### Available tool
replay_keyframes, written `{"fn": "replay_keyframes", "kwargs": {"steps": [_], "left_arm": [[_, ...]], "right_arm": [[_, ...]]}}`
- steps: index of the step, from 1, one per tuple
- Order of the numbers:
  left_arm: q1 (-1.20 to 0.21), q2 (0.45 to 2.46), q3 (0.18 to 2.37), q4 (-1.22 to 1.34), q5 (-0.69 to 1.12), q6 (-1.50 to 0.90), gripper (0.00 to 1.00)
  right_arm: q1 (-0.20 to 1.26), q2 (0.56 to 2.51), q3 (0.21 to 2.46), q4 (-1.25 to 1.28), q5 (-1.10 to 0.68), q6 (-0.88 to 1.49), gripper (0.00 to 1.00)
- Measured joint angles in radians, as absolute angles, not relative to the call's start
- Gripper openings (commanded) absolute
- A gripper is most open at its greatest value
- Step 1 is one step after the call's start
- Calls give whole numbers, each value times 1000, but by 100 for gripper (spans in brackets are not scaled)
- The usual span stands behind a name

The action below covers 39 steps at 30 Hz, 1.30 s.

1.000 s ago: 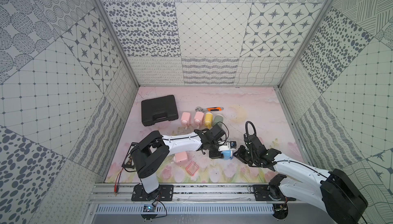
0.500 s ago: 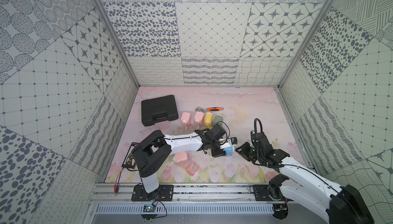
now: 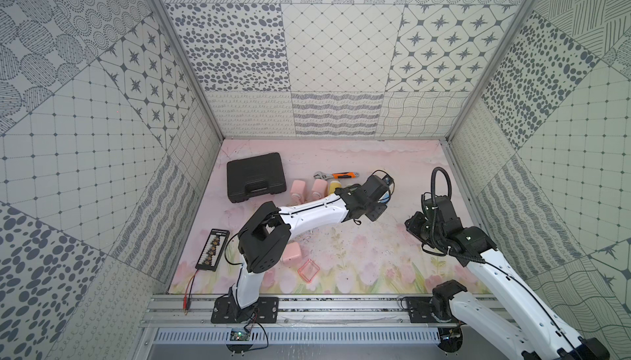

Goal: Put the tray back into the pencil sharpener
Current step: Place the pencil sharpener at the center of the board.

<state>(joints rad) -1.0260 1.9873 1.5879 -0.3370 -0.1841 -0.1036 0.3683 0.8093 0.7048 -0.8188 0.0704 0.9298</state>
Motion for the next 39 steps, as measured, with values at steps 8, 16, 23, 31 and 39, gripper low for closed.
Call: {"fn": "replay_keyframes", "kwargs": {"steps": [8, 16, 23, 31, 39], "left_arm": [[-1023, 2211, 1920, -594, -374, -333, 0], [-1014, 2335, 2068, -737, -441, -461, 0], [-1015, 2393, 2122, -802, -450, -533, 0], [-1015, 2417, 2129, -825, -448, -569, 38], [-1015, 2409, 2115, -815, -439, -571, 69]], "right_arm": [[362, 810, 705, -861, 79, 908, 31], [355, 809, 705, -884, 77, 900, 32], [351, 809, 705, -891, 75, 889, 32], [345, 794, 703, -896, 72, 882, 33], [345, 775, 698, -908, 73, 883, 35]]}}
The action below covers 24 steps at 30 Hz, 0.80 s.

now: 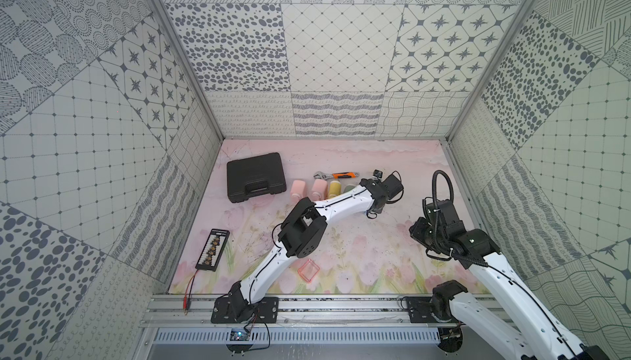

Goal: Put the tray back into the pencil sharpener
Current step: Place the pencil sharpener at the center of the board.

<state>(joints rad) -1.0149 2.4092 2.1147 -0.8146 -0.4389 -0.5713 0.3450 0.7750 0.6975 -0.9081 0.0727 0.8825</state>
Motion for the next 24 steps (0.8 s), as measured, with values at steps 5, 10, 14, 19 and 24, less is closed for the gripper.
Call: {"fn": "replay_keyframes", "kwargs": {"steps": [5, 10, 14, 19, 24], "left_arm": [[-1015, 2352, 2044, -789, -414, -554, 88], [-1016, 2246, 1937, -722, -399, -524, 96], [-1019, 2132, 1819, -660, -398, -487, 97], [-1032, 1983, 1674, -581, -390, -435, 95], [-1033, 1802, 1522, -500, -356, -355, 94]], "right_arm": [[345, 767, 698, -919, 75, 883, 37], [343, 752, 697, -922, 79, 882, 38], [341, 751, 691, -915, 80, 881, 38], [340, 751, 689, -907, 79, 875, 38], [342, 772, 692, -889, 59, 841, 41]]}}
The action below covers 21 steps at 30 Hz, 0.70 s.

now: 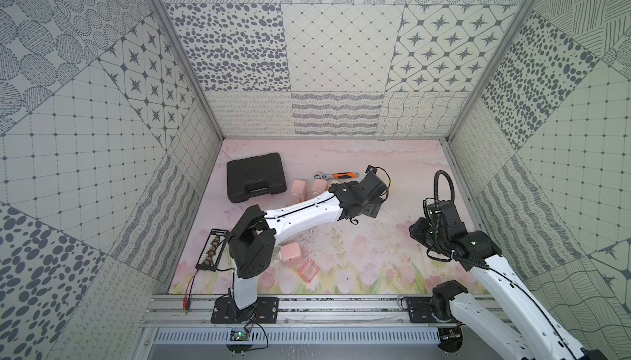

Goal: Put the tray back into the pencil sharpener
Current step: Place the pencil sharpener at the center of the board, then pick up the container from the center of the board.

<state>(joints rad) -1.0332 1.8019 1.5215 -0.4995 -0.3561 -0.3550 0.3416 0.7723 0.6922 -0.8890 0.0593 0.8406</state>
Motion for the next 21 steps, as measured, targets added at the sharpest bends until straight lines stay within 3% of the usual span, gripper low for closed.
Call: {"fn": "replay_keyframes", "kwargs": {"steps": [4, 10, 21], "left_arm": [[-1003, 1623, 1390, -453, -300, -252, 94], [-893, 1416, 1287, -491, -199, -55, 95], [-717, 1160, 1166, -830, -54, 363, 95]], "right_arm": [[398, 841, 713, -860, 42, 800, 43], [639, 988, 757, -756, 61, 748, 46], [1012, 1260, 795, -502, 99, 684, 49]]}}
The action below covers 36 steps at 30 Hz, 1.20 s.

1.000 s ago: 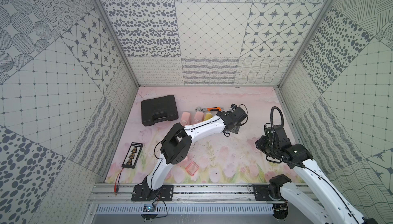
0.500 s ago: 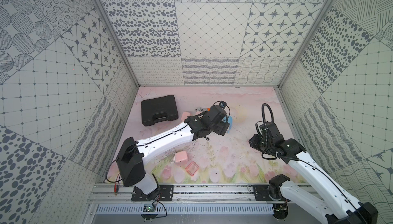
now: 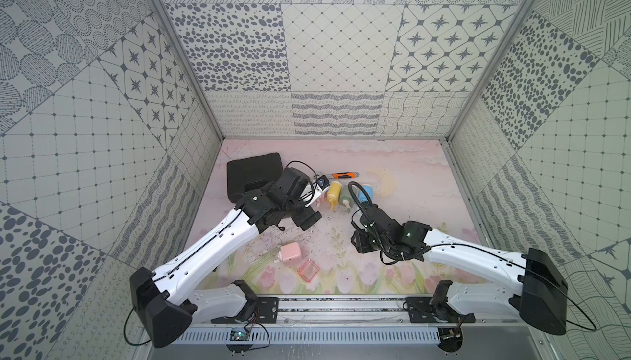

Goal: Put the tray back into the pencil sharpener
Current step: Pick up the container from the center of the board.

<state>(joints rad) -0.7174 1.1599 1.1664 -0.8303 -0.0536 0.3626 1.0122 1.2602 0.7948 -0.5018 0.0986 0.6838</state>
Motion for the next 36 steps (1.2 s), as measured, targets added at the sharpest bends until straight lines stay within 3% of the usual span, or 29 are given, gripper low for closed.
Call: {"fn": "replay_keyframes", "kwargs": {"steps": [11, 20, 25, 30, 36], "left_arm": [[-679, 1024, 979, -1107, -6, 581, 97], [-667, 987, 834, -1083, 46, 643, 97], [-667, 914, 852, -1057, 36, 638, 98], [-667, 772, 881, -1008, -31, 639, 98], [-667, 636, 891, -945, -143, 634, 98]], "right_arm": [[1113, 1277, 781, -410, 170, 793, 50], [1204, 1332, 764, -316, 177, 804, 56], [1273, 1498, 807, -241, 164, 680, 58], [1298, 1656, 917, -211, 136, 597, 55], [1295, 1710, 957, -190, 142, 590, 50]]}}
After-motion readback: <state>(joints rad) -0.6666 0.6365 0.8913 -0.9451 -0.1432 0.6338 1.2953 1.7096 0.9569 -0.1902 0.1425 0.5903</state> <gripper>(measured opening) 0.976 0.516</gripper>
